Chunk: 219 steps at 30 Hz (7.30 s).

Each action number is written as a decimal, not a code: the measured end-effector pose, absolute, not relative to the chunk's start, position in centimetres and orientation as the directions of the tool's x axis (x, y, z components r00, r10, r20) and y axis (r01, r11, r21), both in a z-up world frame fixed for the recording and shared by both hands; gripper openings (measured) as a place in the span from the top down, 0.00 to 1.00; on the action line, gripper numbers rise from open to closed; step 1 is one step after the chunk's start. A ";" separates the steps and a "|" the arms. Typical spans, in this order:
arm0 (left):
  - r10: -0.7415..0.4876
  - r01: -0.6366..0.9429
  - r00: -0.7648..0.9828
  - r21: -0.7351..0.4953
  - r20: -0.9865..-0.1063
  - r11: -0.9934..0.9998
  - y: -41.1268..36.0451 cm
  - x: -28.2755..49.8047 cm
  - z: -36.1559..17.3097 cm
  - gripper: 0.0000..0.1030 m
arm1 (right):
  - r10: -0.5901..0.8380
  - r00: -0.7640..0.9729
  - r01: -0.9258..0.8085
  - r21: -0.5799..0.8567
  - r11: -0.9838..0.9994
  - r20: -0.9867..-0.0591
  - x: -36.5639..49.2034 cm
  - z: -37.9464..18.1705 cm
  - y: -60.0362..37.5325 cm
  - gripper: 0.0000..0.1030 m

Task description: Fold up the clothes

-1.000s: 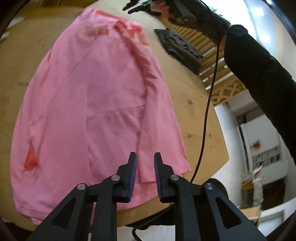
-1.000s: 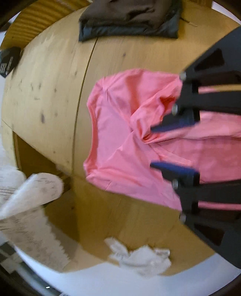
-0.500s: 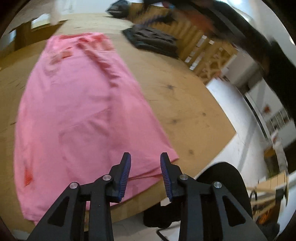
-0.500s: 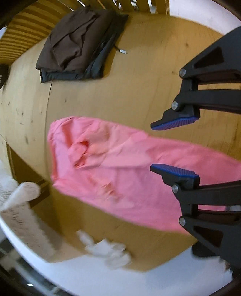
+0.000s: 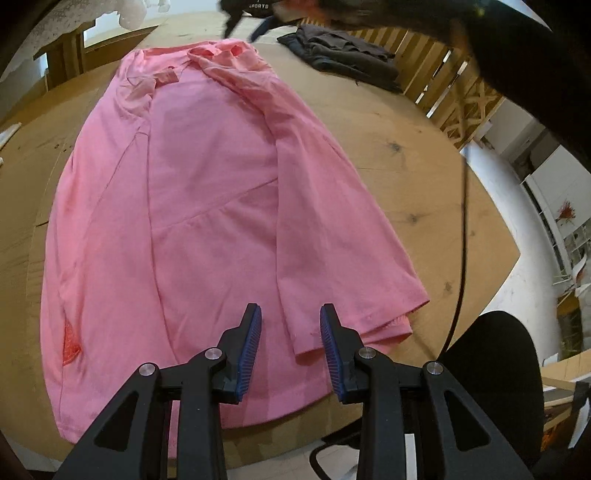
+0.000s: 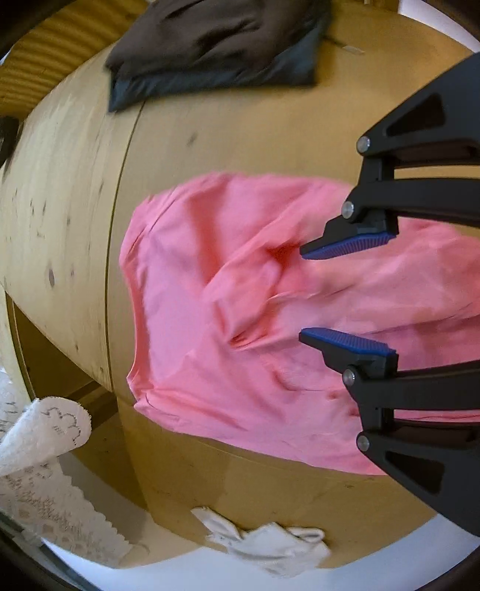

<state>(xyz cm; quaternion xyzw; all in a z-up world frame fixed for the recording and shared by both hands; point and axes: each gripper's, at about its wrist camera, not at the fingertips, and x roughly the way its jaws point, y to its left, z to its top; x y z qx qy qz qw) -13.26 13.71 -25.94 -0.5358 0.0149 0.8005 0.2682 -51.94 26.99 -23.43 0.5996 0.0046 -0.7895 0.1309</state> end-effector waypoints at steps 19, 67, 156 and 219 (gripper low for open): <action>0.509 -0.484 -0.270 -0.342 -0.817 -0.805 14.4 -14.0 -23.6 1.00 | -0.212 -0.251 0.222 0.157 -0.962 -0.944 -53.1 -24.1 28.9 0.97; 0.275 -0.525 -0.359 -0.050 -0.892 -0.850 5.2 -12.9 -23.1 0.85 | -0.299 -0.093 0.107 0.289 -0.951 -0.950 -15.4 -29.8 40.6 0.63; 0.234 -0.624 -0.307 0.010 -0.922 -0.781 2.6 -13.1 -25.4 0.71 | -0.267 -0.267 0.050 0.263 -0.963 -0.926 -29.4 -29.0 39.5 0.64; 0.438 -0.832 -0.210 -0.076 -0.874 -0.549 30.1 -8.2 -23.4 0.49 | -0.306 -0.376 -0.022 0.338 -0.941 -0.875 -28.9 -21.3 51.2 0.58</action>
